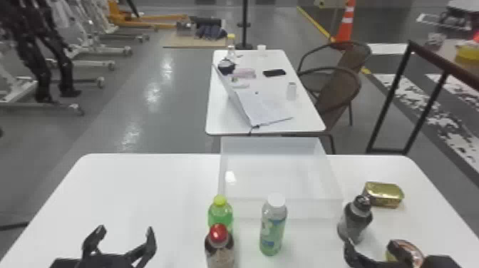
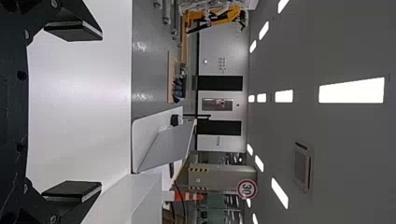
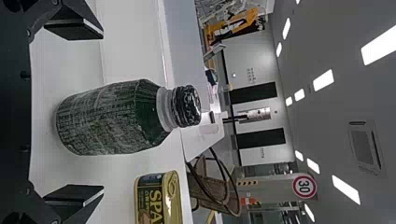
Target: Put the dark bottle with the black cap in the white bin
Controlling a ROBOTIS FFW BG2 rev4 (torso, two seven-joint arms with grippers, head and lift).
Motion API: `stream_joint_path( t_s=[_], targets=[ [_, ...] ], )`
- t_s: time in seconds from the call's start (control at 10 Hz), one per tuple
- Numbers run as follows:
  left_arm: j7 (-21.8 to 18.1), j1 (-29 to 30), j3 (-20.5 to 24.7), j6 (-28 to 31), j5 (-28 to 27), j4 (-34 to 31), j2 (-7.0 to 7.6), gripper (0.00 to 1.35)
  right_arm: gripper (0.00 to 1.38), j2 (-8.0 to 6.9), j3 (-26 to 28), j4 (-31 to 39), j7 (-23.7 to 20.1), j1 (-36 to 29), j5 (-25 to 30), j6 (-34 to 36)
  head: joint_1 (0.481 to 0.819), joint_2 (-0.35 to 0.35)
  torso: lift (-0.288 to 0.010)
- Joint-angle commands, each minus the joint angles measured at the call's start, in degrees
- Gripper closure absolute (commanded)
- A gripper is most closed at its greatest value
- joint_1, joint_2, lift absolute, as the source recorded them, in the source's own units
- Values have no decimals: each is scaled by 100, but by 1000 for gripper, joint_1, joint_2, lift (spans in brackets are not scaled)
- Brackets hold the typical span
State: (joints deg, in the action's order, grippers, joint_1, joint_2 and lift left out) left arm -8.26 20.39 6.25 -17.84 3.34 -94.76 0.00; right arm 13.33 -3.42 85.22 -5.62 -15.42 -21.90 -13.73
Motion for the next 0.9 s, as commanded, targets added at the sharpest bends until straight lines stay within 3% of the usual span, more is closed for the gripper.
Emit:
stream_joint_path(
  t_s=[0.0,0.8],
  targets=[
    [0,0,-1,-9,18,10,-15,167,128,-6,8,-111,-10,74,-7,2,549,0,-100],
    [0,0,8,-35,70,36,-15,167,128,3,16,-480,-168,540,28,46,549,0,-100]
  ],
)
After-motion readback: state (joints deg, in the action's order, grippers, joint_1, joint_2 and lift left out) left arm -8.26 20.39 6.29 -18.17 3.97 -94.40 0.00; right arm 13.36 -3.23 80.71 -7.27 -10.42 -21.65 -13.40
